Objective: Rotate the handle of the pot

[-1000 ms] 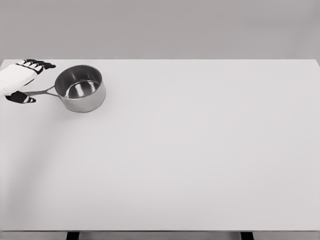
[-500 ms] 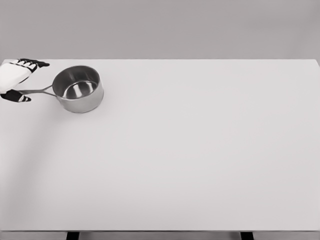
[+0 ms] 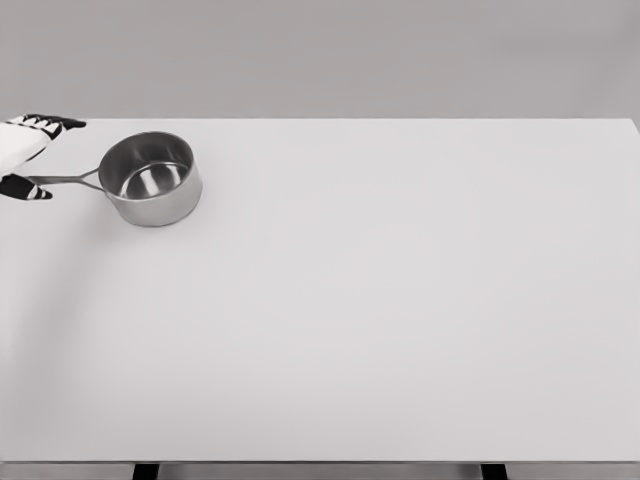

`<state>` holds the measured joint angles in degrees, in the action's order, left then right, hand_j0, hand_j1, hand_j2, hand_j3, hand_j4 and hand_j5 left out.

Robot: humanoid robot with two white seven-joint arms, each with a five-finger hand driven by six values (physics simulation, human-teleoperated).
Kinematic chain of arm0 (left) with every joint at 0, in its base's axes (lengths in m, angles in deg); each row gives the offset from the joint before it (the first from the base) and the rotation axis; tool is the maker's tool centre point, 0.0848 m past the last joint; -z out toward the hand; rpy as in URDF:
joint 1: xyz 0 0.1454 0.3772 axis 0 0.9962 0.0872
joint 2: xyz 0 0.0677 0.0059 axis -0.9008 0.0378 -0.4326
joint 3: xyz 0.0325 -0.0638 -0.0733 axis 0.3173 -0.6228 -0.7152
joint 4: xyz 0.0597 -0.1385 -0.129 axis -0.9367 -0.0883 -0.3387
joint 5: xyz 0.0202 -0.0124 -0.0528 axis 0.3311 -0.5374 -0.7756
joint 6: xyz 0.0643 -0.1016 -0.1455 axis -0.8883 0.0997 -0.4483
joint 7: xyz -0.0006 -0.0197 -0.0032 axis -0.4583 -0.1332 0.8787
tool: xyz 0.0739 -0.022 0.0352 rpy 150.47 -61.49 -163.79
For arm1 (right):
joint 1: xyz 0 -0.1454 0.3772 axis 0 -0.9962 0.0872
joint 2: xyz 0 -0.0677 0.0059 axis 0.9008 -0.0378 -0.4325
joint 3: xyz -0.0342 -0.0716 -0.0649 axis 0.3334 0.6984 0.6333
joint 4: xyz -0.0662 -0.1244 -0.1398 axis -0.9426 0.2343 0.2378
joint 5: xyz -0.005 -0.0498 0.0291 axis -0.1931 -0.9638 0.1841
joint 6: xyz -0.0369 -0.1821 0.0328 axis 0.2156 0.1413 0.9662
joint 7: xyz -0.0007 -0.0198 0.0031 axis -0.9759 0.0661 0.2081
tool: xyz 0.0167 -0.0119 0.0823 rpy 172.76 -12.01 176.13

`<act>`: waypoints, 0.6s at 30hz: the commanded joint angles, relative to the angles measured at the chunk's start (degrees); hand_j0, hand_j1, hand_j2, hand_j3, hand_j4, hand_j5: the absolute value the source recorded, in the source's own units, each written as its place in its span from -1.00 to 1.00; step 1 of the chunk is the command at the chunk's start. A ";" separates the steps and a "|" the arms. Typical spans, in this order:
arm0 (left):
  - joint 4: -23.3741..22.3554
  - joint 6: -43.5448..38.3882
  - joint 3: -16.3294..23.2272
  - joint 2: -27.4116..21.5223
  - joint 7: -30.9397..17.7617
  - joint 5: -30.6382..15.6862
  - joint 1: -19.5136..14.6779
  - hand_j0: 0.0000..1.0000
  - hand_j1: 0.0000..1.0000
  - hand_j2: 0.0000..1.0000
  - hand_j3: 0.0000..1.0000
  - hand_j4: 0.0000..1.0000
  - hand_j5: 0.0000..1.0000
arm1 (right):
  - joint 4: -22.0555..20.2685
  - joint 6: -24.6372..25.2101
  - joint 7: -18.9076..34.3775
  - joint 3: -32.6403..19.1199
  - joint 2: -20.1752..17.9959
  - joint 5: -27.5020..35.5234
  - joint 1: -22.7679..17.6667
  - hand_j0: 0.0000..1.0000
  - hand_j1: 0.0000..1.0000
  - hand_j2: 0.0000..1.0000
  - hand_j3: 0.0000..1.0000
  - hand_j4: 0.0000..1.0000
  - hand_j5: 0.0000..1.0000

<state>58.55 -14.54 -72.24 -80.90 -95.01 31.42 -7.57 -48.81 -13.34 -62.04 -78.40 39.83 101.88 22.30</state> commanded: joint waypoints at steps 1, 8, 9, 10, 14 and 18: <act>-1.00 -0.08 -0.07 -0.04 0.04 -0.36 0.00 1.00 1.00 1.00 1.00 1.00 1.00 | 0.00 0.00 0.00 0.00 0.00 -0.01 0.00 1.00 1.00 1.00 1.00 1.00 1.00; -2.49 -0.08 -0.06 -0.04 0.12 -0.36 -0.79 1.00 1.00 1.00 1.00 1.00 1.00 | 0.00 0.00 0.00 0.00 0.00 -0.01 0.00 1.00 1.00 1.00 1.00 1.00 1.00; -2.49 -0.08 -0.06 -0.04 0.12 -0.36 -0.79 1.00 1.00 1.00 1.00 1.00 1.00 | 0.00 0.00 0.00 0.00 0.00 -0.01 0.00 1.00 1.00 1.00 1.00 1.00 1.00; -2.41 -0.08 0.02 -0.04 0.12 -0.36 -0.79 1.00 1.00 1.00 1.00 1.00 1.00 | 0.00 0.00 0.00 0.00 0.00 -0.01 0.00 1.00 1.00 1.00 1.00 1.00 1.00; -2.05 -0.08 0.73 0.49 0.12 -0.45 -0.79 1.00 1.00 1.00 1.00 1.00 1.00 | 0.00 0.00 0.09 0.00 0.00 -0.01 0.00 1.00 1.00 1.00 1.00 1.00 1.00; -1.70 -0.08 0.73 0.58 0.21 -0.71 -0.70 1.00 1.00 1.00 1.00 1.00 1.00 | 0.00 0.00 0.00 0.00 0.00 -0.01 0.00 1.00 1.00 1.00 1.00 1.00 1.00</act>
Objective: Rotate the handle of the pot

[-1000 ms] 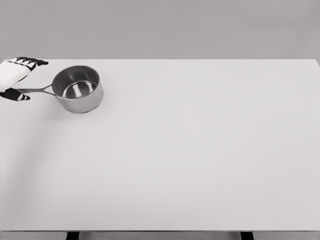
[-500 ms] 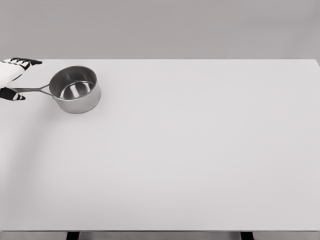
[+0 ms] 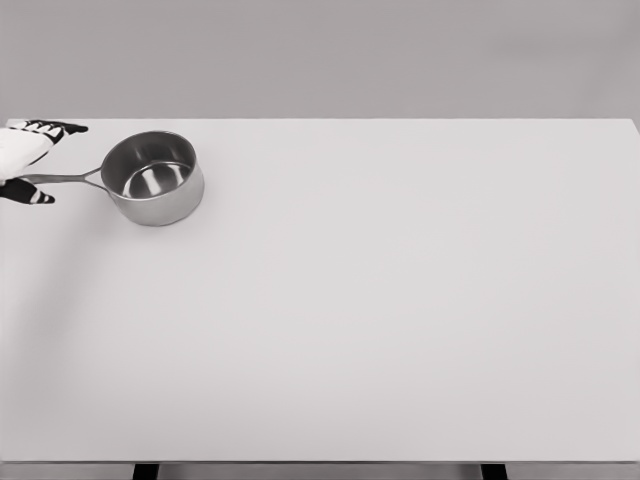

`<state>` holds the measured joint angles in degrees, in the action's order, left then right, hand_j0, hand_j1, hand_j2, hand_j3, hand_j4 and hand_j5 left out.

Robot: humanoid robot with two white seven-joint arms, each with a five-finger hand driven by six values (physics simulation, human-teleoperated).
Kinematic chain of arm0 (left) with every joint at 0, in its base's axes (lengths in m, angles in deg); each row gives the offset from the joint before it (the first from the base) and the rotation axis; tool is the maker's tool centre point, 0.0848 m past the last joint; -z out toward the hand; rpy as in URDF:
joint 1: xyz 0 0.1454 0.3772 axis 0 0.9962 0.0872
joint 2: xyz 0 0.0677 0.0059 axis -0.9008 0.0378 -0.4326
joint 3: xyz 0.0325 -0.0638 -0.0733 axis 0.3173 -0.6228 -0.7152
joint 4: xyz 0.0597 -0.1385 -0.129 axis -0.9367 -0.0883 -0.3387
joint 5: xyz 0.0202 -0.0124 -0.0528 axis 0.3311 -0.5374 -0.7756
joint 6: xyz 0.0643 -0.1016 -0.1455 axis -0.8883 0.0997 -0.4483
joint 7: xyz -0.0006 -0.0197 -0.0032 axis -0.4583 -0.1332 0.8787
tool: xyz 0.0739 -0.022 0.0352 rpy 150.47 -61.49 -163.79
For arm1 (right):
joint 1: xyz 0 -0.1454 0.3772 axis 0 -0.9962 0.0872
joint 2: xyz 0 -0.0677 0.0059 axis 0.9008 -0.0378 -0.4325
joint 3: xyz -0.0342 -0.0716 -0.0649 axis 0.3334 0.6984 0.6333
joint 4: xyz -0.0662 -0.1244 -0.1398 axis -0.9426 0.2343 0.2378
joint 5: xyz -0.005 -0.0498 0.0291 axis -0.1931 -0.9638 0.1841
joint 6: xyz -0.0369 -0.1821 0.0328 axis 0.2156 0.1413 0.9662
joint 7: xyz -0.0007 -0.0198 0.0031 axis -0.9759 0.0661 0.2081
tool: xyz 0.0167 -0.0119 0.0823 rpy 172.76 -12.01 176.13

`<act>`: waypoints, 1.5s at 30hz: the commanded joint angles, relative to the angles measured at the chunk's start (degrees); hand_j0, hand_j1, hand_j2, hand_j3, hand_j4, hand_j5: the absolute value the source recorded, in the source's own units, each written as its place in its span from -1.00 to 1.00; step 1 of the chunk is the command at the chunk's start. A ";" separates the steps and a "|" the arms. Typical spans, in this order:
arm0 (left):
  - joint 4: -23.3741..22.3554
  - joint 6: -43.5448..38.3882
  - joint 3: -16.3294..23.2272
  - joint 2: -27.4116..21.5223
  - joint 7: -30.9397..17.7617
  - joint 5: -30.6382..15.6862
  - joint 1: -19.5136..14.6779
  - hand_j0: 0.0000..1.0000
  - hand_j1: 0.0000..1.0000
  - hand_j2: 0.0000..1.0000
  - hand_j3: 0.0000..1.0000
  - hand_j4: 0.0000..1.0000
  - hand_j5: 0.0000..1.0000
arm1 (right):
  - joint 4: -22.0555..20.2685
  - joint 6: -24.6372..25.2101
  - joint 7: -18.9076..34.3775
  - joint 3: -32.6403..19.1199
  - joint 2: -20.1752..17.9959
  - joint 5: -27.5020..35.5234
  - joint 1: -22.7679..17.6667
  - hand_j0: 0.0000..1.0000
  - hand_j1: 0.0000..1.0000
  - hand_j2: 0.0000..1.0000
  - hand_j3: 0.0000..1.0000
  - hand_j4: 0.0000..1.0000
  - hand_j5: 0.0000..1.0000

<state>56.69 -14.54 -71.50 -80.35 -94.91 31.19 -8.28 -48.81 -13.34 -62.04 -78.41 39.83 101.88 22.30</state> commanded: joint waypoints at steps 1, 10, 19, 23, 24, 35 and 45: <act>0.25 -0.08 0.07 0.20 0.02 -0.49 0.00 1.00 1.00 1.00 1.00 1.00 1.00 | 0.00 0.00 0.01 0.00 0.00 -0.01 0.00 1.00 1.00 1.00 1.00 1.00 1.00; 1.13 -0.08 0.33 0.99 0.19 -0.57 0.00 1.00 1.00 1.00 1.00 1.00 1.00 | 0.00 0.00 0.01 0.00 0.00 -0.01 0.00 1.00 1.00 1.00 1.00 1.00 1.00; 0.16 -0.08 0.33 1.34 0.28 -0.49 -0.53 1.00 1.00 1.00 1.00 1.00 1.00 | 0.00 0.00 0.01 0.00 0.00 -0.01 0.00 1.00 1.00 1.00 1.00 1.00 1.00; -0.02 -0.08 -0.02 1.34 0.28 -0.49 -0.62 1.00 1.00 1.00 1.00 1.00 1.00 | 0.00 0.00 0.01 0.00 0.00 -0.01 0.00 1.00 1.00 1.00 1.00 1.00 1.00; -0.37 -0.08 -0.02 1.34 0.37 -0.49 -0.62 1.00 1.00 1.00 1.00 1.00 1.00 | 0.00 0.00 0.01 0.00 0.00 -0.01 0.00 1.00 1.00 1.00 1.00 1.00 1.00; -2.04 -0.08 0.16 1.26 0.28 -0.75 -2.02 1.00 1.00 1.00 1.00 1.00 1.00 | 0.00 0.00 0.01 0.00 0.00 -0.01 0.00 1.00 1.00 1.00 1.00 1.00 1.00; 3.76 -0.08 0.16 0.64 0.37 -2.68 0.44 1.00 1.00 1.00 1.00 1.00 1.00 | 0.00 0.00 0.01 0.00 0.00 -0.01 0.00 1.00 1.00 1.00 1.00 1.00 1.00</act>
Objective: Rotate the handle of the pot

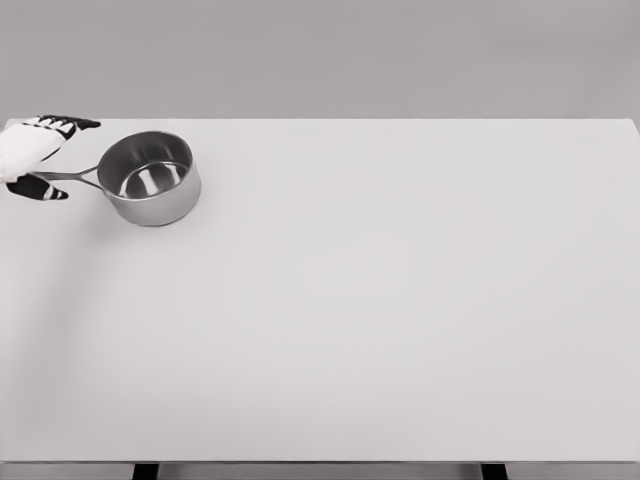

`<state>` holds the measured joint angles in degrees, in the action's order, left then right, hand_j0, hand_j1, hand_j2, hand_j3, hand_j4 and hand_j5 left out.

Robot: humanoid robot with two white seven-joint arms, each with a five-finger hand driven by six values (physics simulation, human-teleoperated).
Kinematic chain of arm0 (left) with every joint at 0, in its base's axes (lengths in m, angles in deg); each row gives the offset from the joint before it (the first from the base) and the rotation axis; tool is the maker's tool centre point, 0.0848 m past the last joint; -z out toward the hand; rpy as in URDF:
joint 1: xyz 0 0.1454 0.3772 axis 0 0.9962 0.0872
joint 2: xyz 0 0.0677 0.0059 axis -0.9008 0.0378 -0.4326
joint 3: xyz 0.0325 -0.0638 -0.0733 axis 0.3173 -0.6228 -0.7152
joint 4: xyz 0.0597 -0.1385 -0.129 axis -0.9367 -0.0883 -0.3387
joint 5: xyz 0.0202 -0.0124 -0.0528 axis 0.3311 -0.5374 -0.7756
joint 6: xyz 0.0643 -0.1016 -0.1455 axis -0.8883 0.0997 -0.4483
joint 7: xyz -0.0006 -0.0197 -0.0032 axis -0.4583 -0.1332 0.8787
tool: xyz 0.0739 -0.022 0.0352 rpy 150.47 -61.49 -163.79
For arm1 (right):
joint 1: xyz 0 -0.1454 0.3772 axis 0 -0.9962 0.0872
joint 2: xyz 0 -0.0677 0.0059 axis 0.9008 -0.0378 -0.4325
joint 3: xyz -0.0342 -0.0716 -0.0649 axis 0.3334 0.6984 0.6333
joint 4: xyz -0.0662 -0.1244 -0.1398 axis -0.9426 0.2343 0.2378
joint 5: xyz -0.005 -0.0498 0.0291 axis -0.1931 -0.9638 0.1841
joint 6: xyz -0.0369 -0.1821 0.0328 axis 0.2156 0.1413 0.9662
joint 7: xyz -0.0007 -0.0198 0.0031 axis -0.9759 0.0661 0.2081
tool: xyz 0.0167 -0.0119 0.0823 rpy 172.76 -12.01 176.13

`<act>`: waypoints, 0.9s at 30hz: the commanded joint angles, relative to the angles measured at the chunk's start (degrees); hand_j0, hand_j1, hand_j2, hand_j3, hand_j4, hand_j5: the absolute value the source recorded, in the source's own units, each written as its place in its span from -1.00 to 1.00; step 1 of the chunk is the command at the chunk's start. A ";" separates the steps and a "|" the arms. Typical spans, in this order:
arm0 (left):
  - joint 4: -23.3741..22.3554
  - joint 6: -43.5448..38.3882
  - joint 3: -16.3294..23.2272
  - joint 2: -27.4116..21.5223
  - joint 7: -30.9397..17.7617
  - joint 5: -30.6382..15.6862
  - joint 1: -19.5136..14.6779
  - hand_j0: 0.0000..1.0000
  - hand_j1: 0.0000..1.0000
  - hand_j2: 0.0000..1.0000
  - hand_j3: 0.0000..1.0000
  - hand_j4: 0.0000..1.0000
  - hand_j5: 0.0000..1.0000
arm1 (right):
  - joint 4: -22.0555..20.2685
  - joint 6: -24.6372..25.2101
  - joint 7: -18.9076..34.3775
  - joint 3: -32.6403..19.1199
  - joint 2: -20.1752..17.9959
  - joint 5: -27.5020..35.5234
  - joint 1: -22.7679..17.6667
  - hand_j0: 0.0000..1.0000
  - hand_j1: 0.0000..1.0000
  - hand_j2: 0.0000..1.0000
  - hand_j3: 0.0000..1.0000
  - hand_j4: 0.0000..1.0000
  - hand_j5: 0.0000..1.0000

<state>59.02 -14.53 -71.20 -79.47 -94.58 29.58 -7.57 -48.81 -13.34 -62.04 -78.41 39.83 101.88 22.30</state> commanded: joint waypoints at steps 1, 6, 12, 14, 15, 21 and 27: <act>2.49 -0.09 -0.14 -0.24 0.05 -1.68 0.09 1.00 1.00 1.00 1.00 1.00 1.00 | 0.00 0.00 0.01 0.00 0.00 -0.01 0.00 1.00 1.00 1.00 1.00 1.00 1.00; 5.48 -0.09 -0.41 -0.68 0.05 -4.32 2.02 1.00 1.00 1.00 1.00 1.00 1.00 | 0.00 0.00 0.01 0.00 0.00 -0.01 0.00 1.00 1.00 1.00 1.00 1.00 1.00; 13.73 -0.09 -0.58 -5.33 0.13 -11.61 7.11 1.00 1.00 1.00 1.00 1.00 1.00 | 0.00 0.00 0.01 0.09 0.00 -0.01 0.00 1.00 1.00 1.00 1.00 1.00 1.00; 17.17 -0.09 -1.02 -6.30 0.13 -13.46 8.79 1.00 1.00 1.00 1.00 1.00 1.00 | 0.00 0.00 0.01 0.00 0.00 -0.01 0.00 1.00 1.00 1.00 1.00 1.00 1.00; 18.57 -0.09 -1.37 -6.65 0.13 -14.52 9.58 1.00 1.00 1.00 1.00 1.00 1.00 | 0.00 0.00 0.01 0.00 0.00 -0.01 0.00 1.00 1.00 1.00 1.00 1.00 1.00; 31.75 -0.09 -10.77 -7.09 0.13 -18.56 18.89 1.00 1.00 1.00 1.00 1.00 1.00 | 0.00 0.00 0.01 0.00 0.00 -0.01 0.00 1.00 1.00 1.00 1.00 1.00 1.00; 43.00 -0.09 -15.44 -6.66 0.13 -21.29 25.66 1.00 1.00 1.00 1.00 1.00 1.00 | 0.00 0.00 0.01 0.00 0.00 -0.01 0.00 1.00 1.00 1.00 1.00 1.00 1.00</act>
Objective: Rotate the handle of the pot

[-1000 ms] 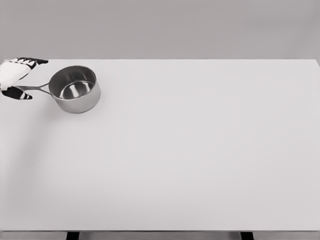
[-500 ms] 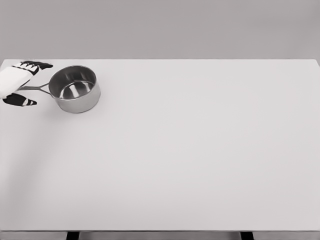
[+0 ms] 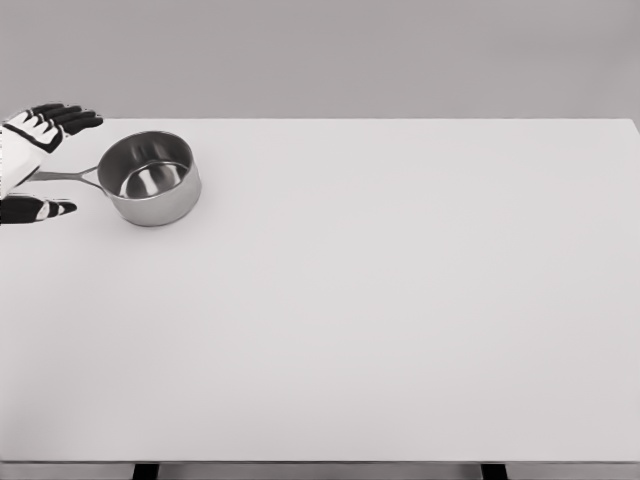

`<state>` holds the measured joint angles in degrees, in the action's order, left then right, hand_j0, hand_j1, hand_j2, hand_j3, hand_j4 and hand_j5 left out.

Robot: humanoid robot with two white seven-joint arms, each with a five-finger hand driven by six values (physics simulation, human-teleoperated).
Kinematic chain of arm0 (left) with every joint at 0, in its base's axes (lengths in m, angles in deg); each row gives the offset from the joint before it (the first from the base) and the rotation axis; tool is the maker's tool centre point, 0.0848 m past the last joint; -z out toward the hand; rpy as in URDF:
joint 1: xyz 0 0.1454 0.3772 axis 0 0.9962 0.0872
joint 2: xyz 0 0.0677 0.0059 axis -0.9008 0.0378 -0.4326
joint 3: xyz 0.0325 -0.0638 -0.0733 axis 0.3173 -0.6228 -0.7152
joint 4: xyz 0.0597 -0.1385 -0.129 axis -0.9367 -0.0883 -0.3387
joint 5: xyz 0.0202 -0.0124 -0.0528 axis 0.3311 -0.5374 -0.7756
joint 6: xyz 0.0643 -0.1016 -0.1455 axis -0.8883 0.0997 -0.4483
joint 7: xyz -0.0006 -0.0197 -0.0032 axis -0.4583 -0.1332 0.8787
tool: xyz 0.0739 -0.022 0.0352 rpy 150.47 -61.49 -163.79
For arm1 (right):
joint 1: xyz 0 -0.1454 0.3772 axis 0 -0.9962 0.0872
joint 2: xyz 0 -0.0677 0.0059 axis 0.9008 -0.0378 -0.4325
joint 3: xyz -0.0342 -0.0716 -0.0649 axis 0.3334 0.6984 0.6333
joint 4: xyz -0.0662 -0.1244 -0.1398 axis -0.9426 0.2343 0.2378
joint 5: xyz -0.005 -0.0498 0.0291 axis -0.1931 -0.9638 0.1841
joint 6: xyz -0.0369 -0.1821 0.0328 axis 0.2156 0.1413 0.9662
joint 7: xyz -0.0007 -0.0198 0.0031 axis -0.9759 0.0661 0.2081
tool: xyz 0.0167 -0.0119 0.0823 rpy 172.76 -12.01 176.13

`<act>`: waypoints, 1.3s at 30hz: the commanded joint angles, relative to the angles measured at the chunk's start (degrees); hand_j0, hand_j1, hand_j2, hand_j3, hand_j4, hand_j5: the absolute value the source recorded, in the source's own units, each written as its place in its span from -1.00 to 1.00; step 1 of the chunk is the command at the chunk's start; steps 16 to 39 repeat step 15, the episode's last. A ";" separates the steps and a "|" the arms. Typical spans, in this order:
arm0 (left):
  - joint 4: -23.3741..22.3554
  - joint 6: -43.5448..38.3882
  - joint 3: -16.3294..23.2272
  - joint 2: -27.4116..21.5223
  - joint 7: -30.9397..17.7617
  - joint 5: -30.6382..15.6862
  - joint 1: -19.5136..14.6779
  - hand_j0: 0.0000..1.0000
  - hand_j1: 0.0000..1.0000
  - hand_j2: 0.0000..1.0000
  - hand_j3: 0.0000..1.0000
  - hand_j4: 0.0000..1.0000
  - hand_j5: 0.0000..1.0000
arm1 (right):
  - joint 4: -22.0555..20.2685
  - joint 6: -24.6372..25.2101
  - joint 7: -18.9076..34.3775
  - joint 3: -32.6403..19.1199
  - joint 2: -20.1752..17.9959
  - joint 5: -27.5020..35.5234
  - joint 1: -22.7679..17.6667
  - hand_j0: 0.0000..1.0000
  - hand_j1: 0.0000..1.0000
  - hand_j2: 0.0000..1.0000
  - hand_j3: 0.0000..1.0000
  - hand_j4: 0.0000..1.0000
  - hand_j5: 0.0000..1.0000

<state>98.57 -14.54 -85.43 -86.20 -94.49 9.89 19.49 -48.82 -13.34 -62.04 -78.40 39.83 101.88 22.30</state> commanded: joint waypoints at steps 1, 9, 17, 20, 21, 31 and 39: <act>6.35 -0.08 -1.12 0.34 0.04 -1.68 0.44 1.00 1.00 1.00 1.00 1.00 1.00 | 0.01 0.00 0.01 0.00 0.00 -0.01 0.00 1.00 1.00 1.00 1.00 1.00 1.00; 10.75 -0.08 6.79 -0.45 -0.49 -1.50 6.68 1.00 1.00 1.00 1.00 1.00 1.00 | 0.01 0.00 0.01 0.00 0.00 -0.01 0.00 1.00 1.00 1.00 1.00 1.00 1.00; 10.66 -0.08 8.29 -2.82 -0.49 -1.06 6.86 1.00 1.00 1.00 1.00 1.00 1.00 | 0.01 0.00 0.01 0.00 0.00 -0.01 0.00 1.00 1.00 1.00 1.00 1.00 1.00; 10.66 -0.08 8.29 -2.82 -0.49 -1.06 6.86 1.00 1.00 1.00 1.00 1.00 1.00 | 0.01 0.00 0.01 0.00 0.00 -0.01 0.00 1.00 1.00 1.00 1.00 1.00 1.00; 10.66 -0.08 8.29 -2.82 -0.49 -1.06 6.86 1.00 1.00 1.00 1.00 1.00 1.00 | 0.01 0.00 0.01 0.00 0.00 -0.01 0.00 1.00 1.00 1.00 1.00 1.00 1.00; 10.66 -0.08 8.29 -2.82 -0.49 -1.06 6.86 1.00 1.00 1.00 1.00 1.00 1.00 | 0.01 0.00 0.01 0.00 0.00 -0.01 0.00 1.00 1.00 1.00 1.00 1.00 1.00; 10.66 -0.08 8.29 -2.82 -0.49 -1.06 6.86 1.00 1.00 1.00 1.00 1.00 1.00 | 0.01 0.00 0.01 0.00 0.00 -0.01 0.00 1.00 1.00 1.00 1.00 1.00 1.00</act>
